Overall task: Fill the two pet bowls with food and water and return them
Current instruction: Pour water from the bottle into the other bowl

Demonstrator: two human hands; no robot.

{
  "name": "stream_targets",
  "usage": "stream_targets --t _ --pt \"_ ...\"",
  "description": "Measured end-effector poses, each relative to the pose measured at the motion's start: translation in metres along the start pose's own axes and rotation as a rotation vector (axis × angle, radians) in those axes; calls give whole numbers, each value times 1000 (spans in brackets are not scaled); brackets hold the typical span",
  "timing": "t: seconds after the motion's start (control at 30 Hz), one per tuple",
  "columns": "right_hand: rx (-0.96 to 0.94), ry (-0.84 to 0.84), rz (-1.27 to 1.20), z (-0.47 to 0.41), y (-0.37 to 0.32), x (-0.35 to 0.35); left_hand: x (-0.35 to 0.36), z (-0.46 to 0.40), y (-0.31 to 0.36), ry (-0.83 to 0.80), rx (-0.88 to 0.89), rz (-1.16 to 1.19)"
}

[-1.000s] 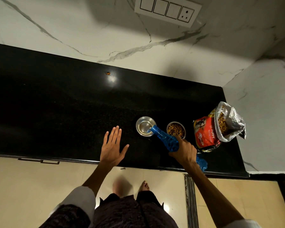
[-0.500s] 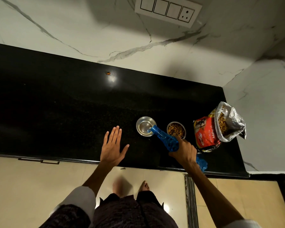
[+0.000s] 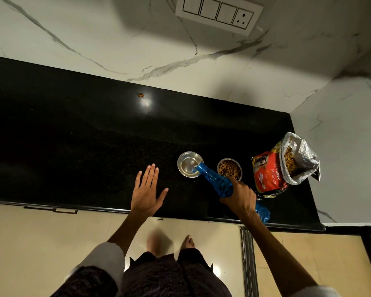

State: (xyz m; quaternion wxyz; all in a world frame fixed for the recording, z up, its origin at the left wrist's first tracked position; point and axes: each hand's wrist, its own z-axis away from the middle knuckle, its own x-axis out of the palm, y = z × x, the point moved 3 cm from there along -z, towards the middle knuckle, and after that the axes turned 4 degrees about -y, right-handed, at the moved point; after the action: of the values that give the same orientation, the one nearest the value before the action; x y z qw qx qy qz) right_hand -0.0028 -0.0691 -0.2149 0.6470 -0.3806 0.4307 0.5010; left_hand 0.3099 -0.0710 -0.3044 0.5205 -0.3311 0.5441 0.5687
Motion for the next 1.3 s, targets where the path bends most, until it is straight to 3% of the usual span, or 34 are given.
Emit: stream_targets --t 0.83,1.3 --pt "0 33 -86 6 -8 -7 -2 1 0 19 7 26" --pt "-6 96 -444 13 -23 -16 0 0 -1 -12 -6 2"
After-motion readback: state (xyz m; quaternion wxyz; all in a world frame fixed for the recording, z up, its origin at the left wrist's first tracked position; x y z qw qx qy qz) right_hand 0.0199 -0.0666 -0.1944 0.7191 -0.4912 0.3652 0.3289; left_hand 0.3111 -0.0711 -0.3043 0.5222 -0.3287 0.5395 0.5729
